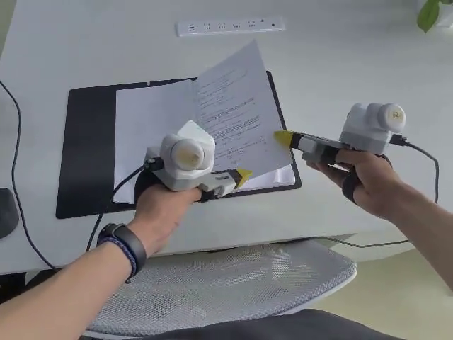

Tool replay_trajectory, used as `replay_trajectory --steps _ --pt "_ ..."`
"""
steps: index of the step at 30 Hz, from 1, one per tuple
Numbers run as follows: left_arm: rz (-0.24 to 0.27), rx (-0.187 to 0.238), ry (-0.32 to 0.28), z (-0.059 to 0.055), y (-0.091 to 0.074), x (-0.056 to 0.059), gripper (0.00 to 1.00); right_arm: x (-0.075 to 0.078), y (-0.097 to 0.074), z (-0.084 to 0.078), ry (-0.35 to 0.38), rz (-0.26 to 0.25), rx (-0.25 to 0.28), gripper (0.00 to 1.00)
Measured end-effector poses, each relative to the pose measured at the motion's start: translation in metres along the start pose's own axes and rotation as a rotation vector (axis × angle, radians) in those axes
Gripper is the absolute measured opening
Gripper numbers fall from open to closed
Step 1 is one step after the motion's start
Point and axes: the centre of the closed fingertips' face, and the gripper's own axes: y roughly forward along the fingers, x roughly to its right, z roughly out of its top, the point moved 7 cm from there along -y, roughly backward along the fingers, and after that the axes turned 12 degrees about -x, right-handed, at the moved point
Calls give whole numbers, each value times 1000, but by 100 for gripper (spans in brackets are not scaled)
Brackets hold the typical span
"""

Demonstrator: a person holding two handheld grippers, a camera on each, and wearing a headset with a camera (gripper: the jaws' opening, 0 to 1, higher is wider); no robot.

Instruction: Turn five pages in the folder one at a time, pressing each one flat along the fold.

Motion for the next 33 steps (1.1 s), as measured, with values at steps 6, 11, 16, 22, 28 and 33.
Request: replay_trajectory --steps 6,11,16,22,28,33 --pt "42 16 -26 -8 -26 -15 57 -13 1 4 -5 29 21 0" --pt "61 26 -44 -14 -40 -26 58 -27 4 9 -10 66 43 0" --pt "84 43 -73 -19 -53 -39 59 -48 13 17 -34 124 55 0" --pt "110 56 -96 -29 -70 -53 62 -77 35 28 -92 190 37 0" --pt "138 59 -120 -43 -86 -65 63 -101 62 32 -131 246 4 0" --pt "161 49 -142 -59 -98 -75 65 -119 86 30 -152 282 -34 0"
